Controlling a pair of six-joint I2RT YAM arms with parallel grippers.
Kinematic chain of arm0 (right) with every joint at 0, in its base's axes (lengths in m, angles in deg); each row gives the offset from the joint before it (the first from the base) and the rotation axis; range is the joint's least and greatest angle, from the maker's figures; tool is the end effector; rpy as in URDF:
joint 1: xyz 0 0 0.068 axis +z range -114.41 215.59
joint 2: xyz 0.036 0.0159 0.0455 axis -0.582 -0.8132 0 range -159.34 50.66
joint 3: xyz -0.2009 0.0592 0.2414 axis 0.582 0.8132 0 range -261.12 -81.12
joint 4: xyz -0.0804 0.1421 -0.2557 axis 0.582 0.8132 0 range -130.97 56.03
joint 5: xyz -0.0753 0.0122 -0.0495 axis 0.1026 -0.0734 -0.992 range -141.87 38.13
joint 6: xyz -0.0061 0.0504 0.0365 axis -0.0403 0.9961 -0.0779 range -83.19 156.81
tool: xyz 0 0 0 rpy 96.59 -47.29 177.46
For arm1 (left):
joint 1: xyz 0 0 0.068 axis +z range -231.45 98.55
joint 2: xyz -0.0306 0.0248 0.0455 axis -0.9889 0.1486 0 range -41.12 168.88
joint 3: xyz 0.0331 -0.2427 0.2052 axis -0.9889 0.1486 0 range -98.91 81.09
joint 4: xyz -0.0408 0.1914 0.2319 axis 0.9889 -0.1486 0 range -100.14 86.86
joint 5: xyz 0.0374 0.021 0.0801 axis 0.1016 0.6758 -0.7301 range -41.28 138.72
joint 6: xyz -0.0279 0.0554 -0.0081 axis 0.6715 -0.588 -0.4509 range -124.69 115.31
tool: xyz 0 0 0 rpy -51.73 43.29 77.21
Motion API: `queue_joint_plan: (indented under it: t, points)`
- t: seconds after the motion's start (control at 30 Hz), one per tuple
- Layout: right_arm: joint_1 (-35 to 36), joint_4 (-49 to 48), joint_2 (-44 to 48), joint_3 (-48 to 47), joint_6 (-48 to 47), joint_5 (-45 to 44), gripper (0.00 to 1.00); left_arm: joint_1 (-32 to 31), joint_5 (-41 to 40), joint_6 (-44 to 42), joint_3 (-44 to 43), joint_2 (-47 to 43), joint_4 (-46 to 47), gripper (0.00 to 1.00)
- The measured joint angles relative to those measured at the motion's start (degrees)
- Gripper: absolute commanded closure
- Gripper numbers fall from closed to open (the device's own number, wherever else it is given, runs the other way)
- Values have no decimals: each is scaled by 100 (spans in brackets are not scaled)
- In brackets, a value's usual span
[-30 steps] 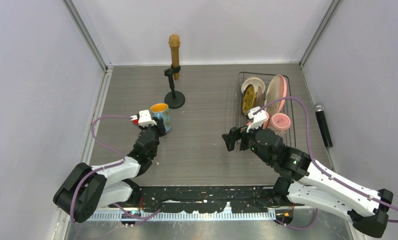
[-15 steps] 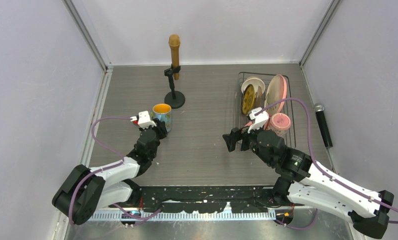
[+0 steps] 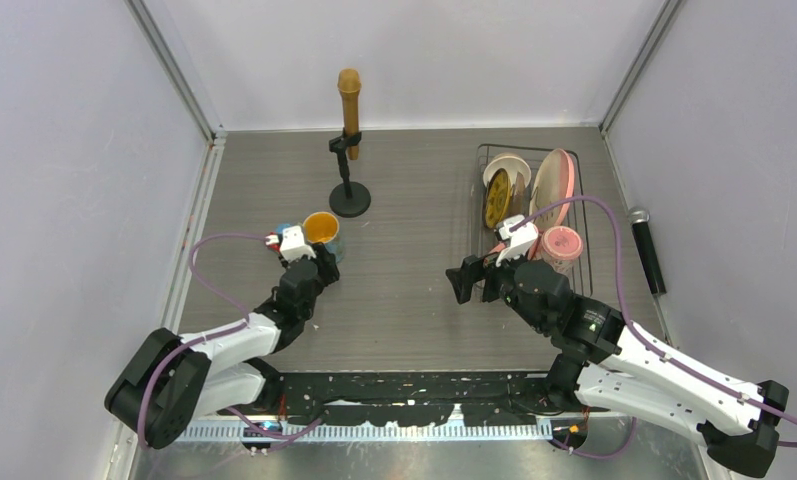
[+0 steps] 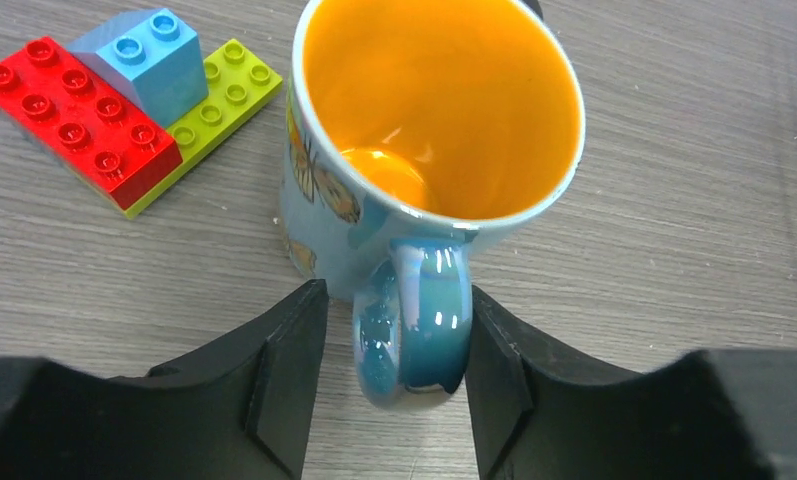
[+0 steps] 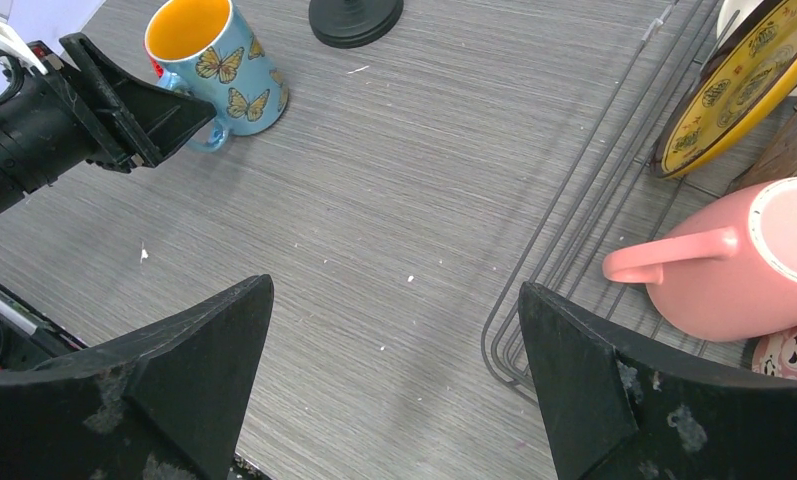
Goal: Unload the mixed dishes from the dish rack
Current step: Place the cup at the center of the board.
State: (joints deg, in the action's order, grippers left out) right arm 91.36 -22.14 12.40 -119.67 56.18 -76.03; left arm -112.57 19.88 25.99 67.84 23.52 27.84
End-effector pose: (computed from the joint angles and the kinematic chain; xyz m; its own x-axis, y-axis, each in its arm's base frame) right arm 0.1148 0.1340 0.3308 -0.3465 0.0286 -0.9376 -0.4465 0.8740 0.1917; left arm 0.2022 -0.0951 0.1664 -0.2903 -0.3468 -0.8919 -0.0959 0.9379 -0.3334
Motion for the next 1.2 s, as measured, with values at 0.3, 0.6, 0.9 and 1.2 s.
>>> queue_joint_plan:
  t: [0.3, 0.6, 0.9, 1.2]
  points:
    - [0, 0, 0, 20, 4, -4, 0, 0, -70, 66, -4, -2, -232, 22]
    - [0, 15, -2, 20, 181, -339, 0, 0, -197, 68, -472, -166, -883, 0]
    - [0, 271, -190, 13, 487, -1405, 0, 2, -236, 664, -870, -1985, -2771, 0]
    - [-92, 1174, -610, -754, 1268, -2341, 0, 2, -264, 986, -1672, -3005, -4461, 0]
